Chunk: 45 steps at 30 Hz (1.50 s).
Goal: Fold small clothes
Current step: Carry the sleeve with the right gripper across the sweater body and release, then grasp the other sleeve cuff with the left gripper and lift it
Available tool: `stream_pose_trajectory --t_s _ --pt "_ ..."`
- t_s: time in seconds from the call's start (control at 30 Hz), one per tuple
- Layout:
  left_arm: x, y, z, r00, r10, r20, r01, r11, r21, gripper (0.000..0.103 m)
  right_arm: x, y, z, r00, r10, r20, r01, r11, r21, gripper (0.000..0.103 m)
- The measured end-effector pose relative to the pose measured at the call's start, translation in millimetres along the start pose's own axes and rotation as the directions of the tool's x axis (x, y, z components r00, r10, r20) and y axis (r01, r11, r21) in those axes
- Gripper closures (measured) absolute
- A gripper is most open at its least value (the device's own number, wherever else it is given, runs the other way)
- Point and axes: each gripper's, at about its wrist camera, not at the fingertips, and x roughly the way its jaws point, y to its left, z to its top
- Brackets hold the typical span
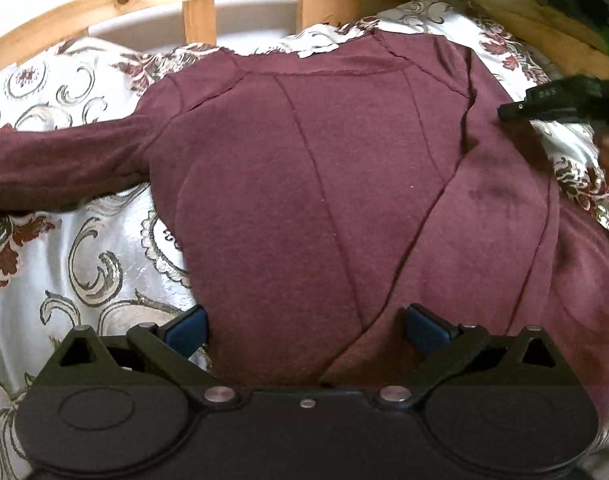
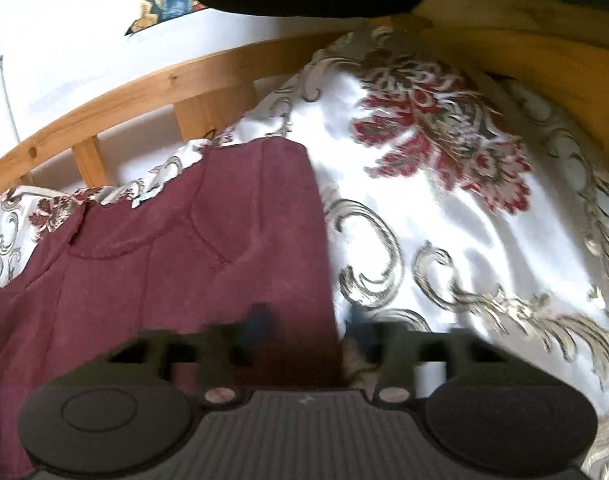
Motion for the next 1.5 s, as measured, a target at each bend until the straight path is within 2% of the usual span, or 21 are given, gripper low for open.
stream_pose_trajectory --t_s 0.13,0.23,0.43,0.47,0.53,0.57,0.63,0.7,0.77,0.93,0.97,1.03,1.07,1.1,1.13,1.23,1.27,1.3,1.43,1.5 --pt "-5 -11 -1 0.999 -0.007 0.045 0.005 0.999 0.046 0.001 -12 2 5 0.995 -0.061 0.081 0.063 0.998 -0.025 0.094" --pt "-4 -21 -4 0.999 0.001 0.052 -0.006 0.996 0.092 0.001 -3 -6 5 0.996 -0.076 0.041 0.075 0.997 0.008 0.09" --pt "-3 -17 -3 0.999 -0.005 0.034 0.003 0.997 0.075 0.001 -31 -17 -13 0.998 -0.001 0.066 -0.005 0.996 0.093 0.057" --pt "-2 -16 -2 0.999 -0.006 0.031 0.004 0.997 0.071 0.001 -38 -18 -17 0.998 0.012 0.065 -0.018 0.995 0.097 0.053" --pt "-2 -17 -3 1.0 -0.003 0.029 0.001 0.997 0.073 0.001 -50 -17 -27 0.998 0.023 0.051 -0.026 0.997 0.069 0.053" --pt "-2 -18 -3 1.0 -0.001 0.028 -0.001 0.997 0.076 0.001 -55 -15 -34 0.999 0.016 0.043 -0.018 0.999 0.042 0.054" --pt "-2 -19 -4 1.0 0.006 0.025 -0.008 0.997 0.079 0.001 -59 -12 -44 1.0 -0.006 0.011 0.006 1.0 -0.008 0.063" --pt "-1 -19 -5 1.0 0.009 0.024 -0.011 0.997 0.075 0.001 -57 -9 -53 0.999 -0.043 -0.012 0.043 0.998 -0.044 0.092" --pt "0 -20 -5 1.0 0.012 0.026 -0.014 0.997 0.075 0.001 -57 -10 -54 0.998 -0.067 -0.014 0.066 0.997 -0.025 0.101" --pt "0 -21 -9 0.999 0.018 0.044 -0.021 0.997 0.077 0.001 -64 -15 -54 0.999 -0.053 0.004 0.053 0.997 0.063 0.102" --pt "-1 -21 -10 0.999 0.019 0.046 -0.022 0.997 0.075 0.001 -67 -15 -55 0.999 -0.045 0.007 0.045 0.996 0.076 0.099" --pt "-1 -20 -11 0.999 0.02 0.05 -0.024 0.997 0.067 0.0 -69 -17 -55 1.0 -0.01 0.013 0.009 0.995 0.103 0.084" --pt "-1 -20 -12 0.998 0.021 0.054 -0.024 0.998 0.063 0.001 -70 -17 -55 1.0 0.018 0.019 -0.02 0.993 0.12 0.061" --pt "-1 -20 -13 0.998 0.02 0.058 -0.024 0.998 0.062 0.001 -69 -16 -53 0.999 0.027 0.029 -0.031 0.991 0.129 0.049" --pt "-2 -19 -14 0.998 0.02 0.064 -0.024 0.998 0.059 0.0 -69 -13 -52 0.999 0.033 0.041 -0.039 0.99 0.134 0.049" --pt "-3 -19 -16 0.997 0.021 0.075 -0.025 0.999 0.049 0.0 -56 -6 -47 1.0 0.011 0.008 -0.012 0.992 0.128 0.051" --pt "-3 -18 -17 0.997 0.02 0.077 -0.023 0.999 0.045 0.0 -49 -4 -47 1.0 -0.011 -0.02 0.013 0.993 0.121 0.065" --pt "-3 -17 -17 0.997 0.017 0.079 -0.02 0.999 0.04 0.0 -43 -3 -47 0.999 -0.025 -0.039 0.029 0.994 0.104 0.092" --pt "-4 -11 -20 0.996 0.004 0.085 -0.005 1.0 0.002 0.0 -45 -5 -49 0.998 -0.064 -0.006 0.064 0.99 0.128 0.093" --pt "-4 -9 -20 0.996 0.0 0.084 0.0 1.0 -0.005 0.0 -43 -7 -52 0.998 -0.06 -0.019 0.062 0.99 0.13 0.092"
